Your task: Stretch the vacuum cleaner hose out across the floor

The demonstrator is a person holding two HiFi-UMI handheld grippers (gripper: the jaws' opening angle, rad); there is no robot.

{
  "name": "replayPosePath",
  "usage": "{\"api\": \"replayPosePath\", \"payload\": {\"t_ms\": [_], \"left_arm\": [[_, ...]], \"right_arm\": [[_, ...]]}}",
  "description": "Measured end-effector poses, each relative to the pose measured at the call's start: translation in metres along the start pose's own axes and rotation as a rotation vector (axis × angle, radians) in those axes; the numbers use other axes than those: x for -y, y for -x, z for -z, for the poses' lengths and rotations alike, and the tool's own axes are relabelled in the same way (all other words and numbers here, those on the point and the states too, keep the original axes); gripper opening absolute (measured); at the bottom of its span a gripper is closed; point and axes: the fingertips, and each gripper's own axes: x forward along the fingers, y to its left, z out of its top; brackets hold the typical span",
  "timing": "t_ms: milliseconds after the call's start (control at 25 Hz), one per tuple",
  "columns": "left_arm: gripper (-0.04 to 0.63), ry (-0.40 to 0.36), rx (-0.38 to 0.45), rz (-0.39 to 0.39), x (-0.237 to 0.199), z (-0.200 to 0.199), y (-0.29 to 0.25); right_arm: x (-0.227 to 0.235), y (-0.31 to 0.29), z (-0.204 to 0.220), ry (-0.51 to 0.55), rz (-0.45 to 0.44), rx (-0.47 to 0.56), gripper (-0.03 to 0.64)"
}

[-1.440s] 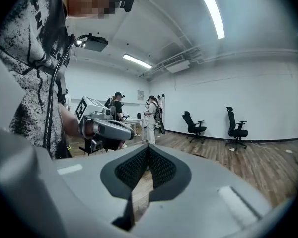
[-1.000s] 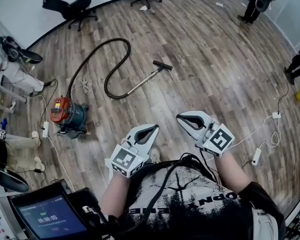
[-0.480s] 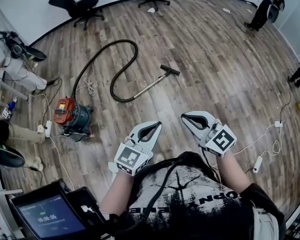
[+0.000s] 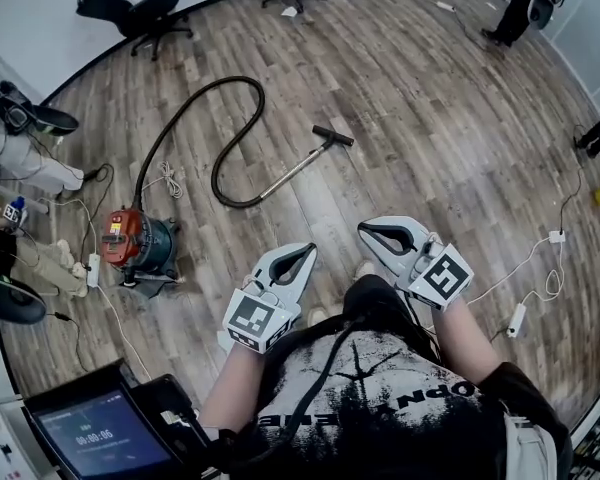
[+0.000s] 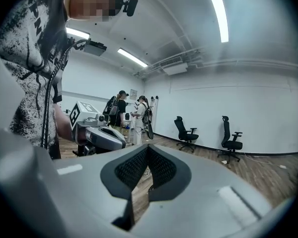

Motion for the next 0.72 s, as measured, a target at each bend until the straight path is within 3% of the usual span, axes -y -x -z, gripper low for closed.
{"api": "replayPosePath", "payload": {"t_ms": [80, 360, 720], "left_arm": [[0.002, 0.004, -0.011, 0.001, -0.014, -0.002, -0.021], [0.002, 0.027, -0.043, -0.036, -0.066, -0.014, -0.091], [0.002, 0.032, -0.026, -0.126, -0.133, -0.057, -0.216]], "right_arm": [[0.026, -0.004, 0.001, 0.006, -0.004, 0.039, 0.006], [0.130, -0.016, 0.015, -0.019, 0.004, 0.030, 0.006], [0.272, -0.033, 0.005, 0.003, -0.092, 0.110, 0.006]]}}
